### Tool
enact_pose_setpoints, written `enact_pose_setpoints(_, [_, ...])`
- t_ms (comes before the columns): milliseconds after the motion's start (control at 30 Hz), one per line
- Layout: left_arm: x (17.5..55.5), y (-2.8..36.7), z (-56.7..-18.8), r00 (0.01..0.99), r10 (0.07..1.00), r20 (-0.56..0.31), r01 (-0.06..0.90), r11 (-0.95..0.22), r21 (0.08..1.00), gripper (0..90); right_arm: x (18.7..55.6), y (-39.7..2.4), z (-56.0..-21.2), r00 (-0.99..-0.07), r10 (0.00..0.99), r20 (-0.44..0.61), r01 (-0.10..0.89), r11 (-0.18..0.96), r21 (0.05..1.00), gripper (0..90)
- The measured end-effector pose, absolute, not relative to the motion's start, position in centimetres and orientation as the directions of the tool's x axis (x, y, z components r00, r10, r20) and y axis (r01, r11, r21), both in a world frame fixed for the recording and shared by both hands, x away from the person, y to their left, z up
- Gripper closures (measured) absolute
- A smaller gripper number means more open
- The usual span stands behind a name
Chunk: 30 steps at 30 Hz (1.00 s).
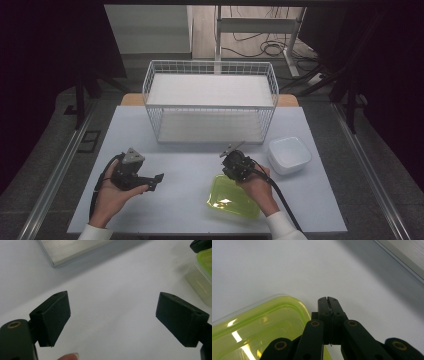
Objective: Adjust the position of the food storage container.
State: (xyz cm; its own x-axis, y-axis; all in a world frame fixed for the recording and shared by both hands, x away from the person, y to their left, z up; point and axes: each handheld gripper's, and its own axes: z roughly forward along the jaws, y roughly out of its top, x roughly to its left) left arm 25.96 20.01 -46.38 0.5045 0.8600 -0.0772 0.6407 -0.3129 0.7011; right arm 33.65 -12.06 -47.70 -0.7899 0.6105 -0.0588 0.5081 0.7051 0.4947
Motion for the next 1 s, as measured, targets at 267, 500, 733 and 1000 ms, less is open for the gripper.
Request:
enact_pose_setpoints(267, [25.9,20.1,-46.3,0.505,0.860,-0.075,0.639,-0.313,0.702,12.2,32.7,-14.5,-45.4,-0.773,0.633,-0.046,0.510,0.663,0.548,89.2])
enact_pose_setpoints(500, [26.0,20.0,-46.6,0.507,0.859,-0.074,0.644,-0.321,0.694,12.2,30.3,-19.2,-44.7,-0.739,0.672,-0.050,0.548,0.643,0.535,89.2])
enact_pose_setpoints(733, [26.2,19.6,-46.8,0.518,0.853,-0.069,0.643,-0.335,0.689,12.1,27.3,-23.3,-45.9,-0.687,0.725,-0.041,0.615,0.611,0.499,89.2])
enact_pose_setpoints(1000, [26.2,19.5,-46.7,0.523,0.850,-0.069,0.642,-0.340,0.687,12.1,25.5,-24.2,-47.0,-0.681,0.732,-0.011,0.653,0.615,0.443,89.2])
